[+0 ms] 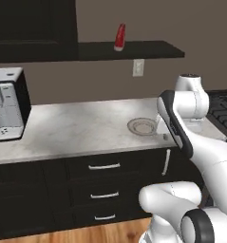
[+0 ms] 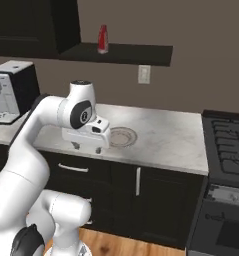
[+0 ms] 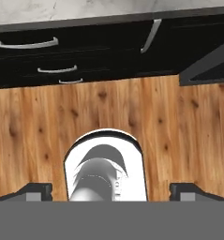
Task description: Move the hot dog bun to the plate on the dining table and place the condiment next to that plate. Then navigate to the fridge and take the sausage and place it on the plate as well.
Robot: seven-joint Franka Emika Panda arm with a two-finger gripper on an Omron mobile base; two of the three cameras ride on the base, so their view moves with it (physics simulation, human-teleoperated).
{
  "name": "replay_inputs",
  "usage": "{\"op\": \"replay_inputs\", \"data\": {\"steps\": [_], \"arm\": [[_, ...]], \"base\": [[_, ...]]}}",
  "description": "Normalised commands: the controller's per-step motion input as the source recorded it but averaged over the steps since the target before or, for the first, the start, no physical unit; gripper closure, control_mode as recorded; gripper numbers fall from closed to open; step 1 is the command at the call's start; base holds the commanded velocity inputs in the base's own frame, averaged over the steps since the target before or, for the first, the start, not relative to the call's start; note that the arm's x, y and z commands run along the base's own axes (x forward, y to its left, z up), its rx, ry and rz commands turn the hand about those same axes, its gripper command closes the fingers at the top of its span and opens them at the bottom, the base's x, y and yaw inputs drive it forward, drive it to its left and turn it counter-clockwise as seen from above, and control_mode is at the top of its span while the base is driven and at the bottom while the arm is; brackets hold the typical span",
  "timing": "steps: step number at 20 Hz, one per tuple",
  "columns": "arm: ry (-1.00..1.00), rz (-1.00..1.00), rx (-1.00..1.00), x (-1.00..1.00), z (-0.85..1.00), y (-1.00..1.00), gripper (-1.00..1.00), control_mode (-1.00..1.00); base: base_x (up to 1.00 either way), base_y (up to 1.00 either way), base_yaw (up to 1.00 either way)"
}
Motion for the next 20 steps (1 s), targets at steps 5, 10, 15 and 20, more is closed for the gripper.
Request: {"op": "replay_inputs", "data": {"steps": [5,10,15,20], "arm": [[0.0,0.0,0.0,0.0,0.0,0.0,-1.0,1.0],[0.0,0.0,0.0,0.0,0.0,0.0,-1.0,1.0],[0.0,0.0,0.0,0.0,0.0,0.0,-1.0,1.0],[0.0,0.0,0.0,0.0,0.0,0.0,-1.0,1.0]], "base": [[0.63,-0.56,0.12],[0.52,-0.37,0.09],[0.56,-0.25,0.05],[0.33,-0.04,0.0]]}}
